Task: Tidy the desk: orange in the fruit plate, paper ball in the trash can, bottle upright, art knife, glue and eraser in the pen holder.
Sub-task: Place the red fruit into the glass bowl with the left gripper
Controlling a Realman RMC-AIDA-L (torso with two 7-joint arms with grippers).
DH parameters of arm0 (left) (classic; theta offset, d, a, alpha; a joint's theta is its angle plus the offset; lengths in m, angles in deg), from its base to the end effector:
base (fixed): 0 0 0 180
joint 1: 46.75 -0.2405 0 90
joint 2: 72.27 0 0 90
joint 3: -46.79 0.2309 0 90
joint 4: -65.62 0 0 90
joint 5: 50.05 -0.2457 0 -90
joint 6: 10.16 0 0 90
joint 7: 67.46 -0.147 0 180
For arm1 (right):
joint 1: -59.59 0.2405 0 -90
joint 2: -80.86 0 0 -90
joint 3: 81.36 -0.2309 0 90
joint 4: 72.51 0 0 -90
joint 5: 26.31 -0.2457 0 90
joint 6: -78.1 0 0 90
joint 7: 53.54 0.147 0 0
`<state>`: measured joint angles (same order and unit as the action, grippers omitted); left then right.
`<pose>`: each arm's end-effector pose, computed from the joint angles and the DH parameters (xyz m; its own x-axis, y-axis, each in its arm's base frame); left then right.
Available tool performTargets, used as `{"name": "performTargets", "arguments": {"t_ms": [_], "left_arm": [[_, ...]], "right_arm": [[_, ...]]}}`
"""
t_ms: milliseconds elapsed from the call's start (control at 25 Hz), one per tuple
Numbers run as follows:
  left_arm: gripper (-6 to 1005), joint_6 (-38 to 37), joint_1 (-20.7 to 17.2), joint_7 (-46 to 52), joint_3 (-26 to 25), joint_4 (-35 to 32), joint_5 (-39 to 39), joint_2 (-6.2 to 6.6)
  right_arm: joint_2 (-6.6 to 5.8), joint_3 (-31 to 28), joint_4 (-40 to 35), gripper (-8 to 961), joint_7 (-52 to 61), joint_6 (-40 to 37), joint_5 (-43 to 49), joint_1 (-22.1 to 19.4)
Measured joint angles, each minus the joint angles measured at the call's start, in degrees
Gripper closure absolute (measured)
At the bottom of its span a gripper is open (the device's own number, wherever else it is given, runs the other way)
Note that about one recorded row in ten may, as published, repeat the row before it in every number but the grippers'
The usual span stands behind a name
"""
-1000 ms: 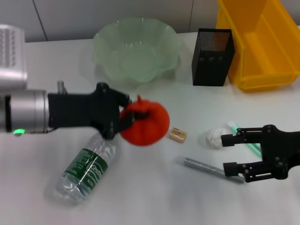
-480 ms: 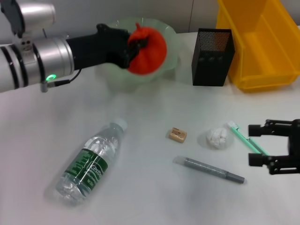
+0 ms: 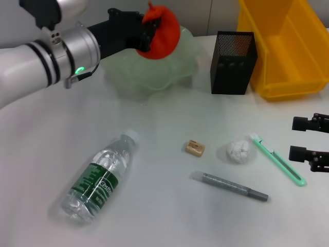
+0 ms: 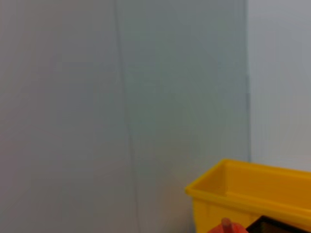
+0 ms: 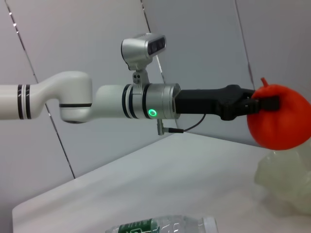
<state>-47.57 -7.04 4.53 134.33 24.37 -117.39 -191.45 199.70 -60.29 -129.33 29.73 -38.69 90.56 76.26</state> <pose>-0.1249 0.4523 -0.0558 0.8469 0.0772 0.5260 0.3882 -0.7660 -0.5125 0.3057 0.2497 0.1172 0.7267 -0.3277 -0.6038 -0.5055 -0.8503 -0.1468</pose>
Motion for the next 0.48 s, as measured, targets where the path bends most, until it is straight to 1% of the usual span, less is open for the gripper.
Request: {"name": "performTargets", "arguments": {"t_ms": [40, 120, 240, 320, 360, 480], "left_arm": [[941, 2.87, 0.94, -0.08, 1.50, 0.85, 1.63, 0.00], [942, 5.16, 2.13, -0.09, 2.51, 2.03, 2.82, 0.00], [942, 8.99, 5.13, -0.11, 3.24, 5.81, 4.78, 0.00], [927, 10.87, 6.40, -0.16, 3.22, 7.40, 5.71, 0.00], [919, 12.75, 6.89, -0.24, 3.04, 7.94, 6.41, 0.00], [897, 14.04, 6.88, -0.38, 2.82, 7.99, 6.58, 0.00]], "right_arm": [[0.01, -0.04, 0.07, 175, 0.00, 0.03, -0.02, -0.03], [0.05, -0.01, 0.24, 174, -0.01, 0.04, -0.04, 0.00], [0.13, 0.39, 0.49, 174, -0.02, 0.01, -0.04, 0.52], [0.17, 0.48, 0.71, 174, -0.03, 0.01, -0.04, 0.76], [0.18, 0.51, 1.54, 174, -0.04, 0.00, -0.04, 1.49], [0.16, 0.55, 2.36, 174, -0.28, 0.00, -0.04, 2.24]]}}
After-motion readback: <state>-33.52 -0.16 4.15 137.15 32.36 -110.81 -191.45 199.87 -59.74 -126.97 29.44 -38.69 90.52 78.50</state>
